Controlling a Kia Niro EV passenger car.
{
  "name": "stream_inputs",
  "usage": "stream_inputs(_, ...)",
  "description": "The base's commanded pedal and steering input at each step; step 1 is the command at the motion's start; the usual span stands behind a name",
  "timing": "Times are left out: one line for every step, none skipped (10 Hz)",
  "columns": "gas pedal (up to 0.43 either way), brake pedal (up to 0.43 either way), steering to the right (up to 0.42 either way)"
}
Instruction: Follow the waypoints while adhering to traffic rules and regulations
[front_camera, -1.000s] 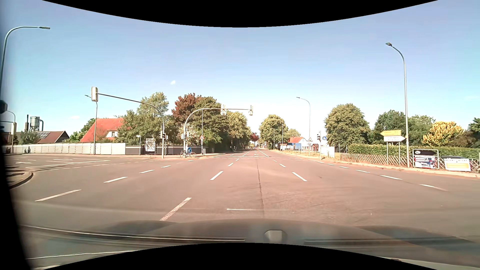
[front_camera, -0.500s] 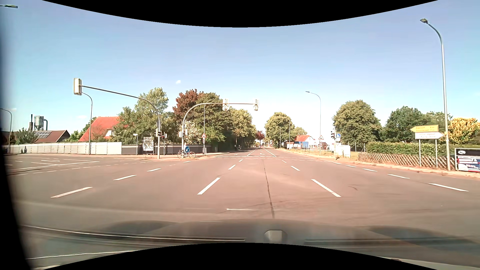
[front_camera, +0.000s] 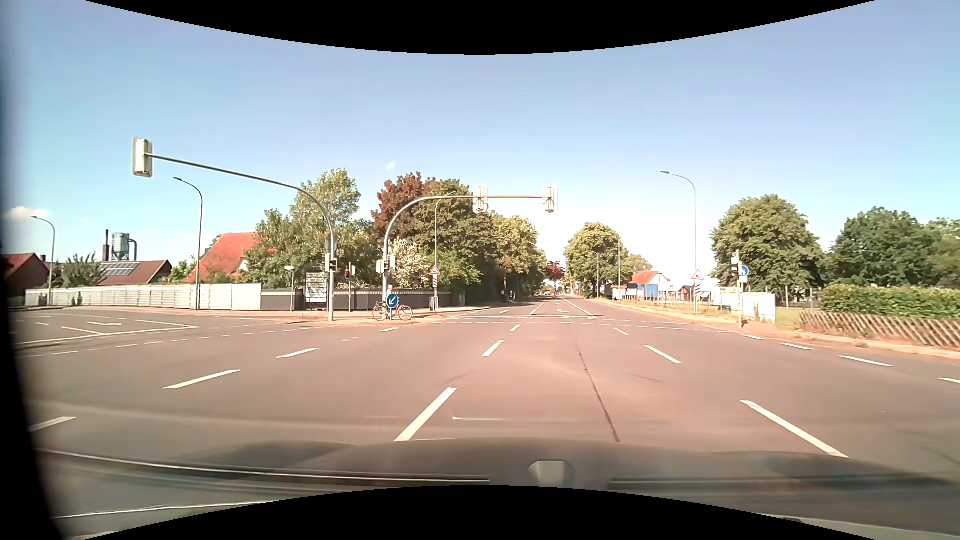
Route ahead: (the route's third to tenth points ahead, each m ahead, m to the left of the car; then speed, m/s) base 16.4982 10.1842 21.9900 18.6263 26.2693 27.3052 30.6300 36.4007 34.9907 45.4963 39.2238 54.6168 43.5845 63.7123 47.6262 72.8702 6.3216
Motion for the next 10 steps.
stream_inputs(0.157,0.006,-0.168)
stream_inputs(0.157,0.006,-0.179)
stream_inputs(0.157,0.006,-0.192)
stream_inputs(0.157,0.006,-0.202)
stream_inputs(0.157,0.006,-0.213)
stream_inputs(0.157,0.006,-0.219)
stream_inputs(0.157,0.006,-0.223)
stream_inputs(0.157,0.006,-0.228)
stream_inputs(0.157,0.006,-0.229)
stream_inputs(0.157,0.006,-0.229)
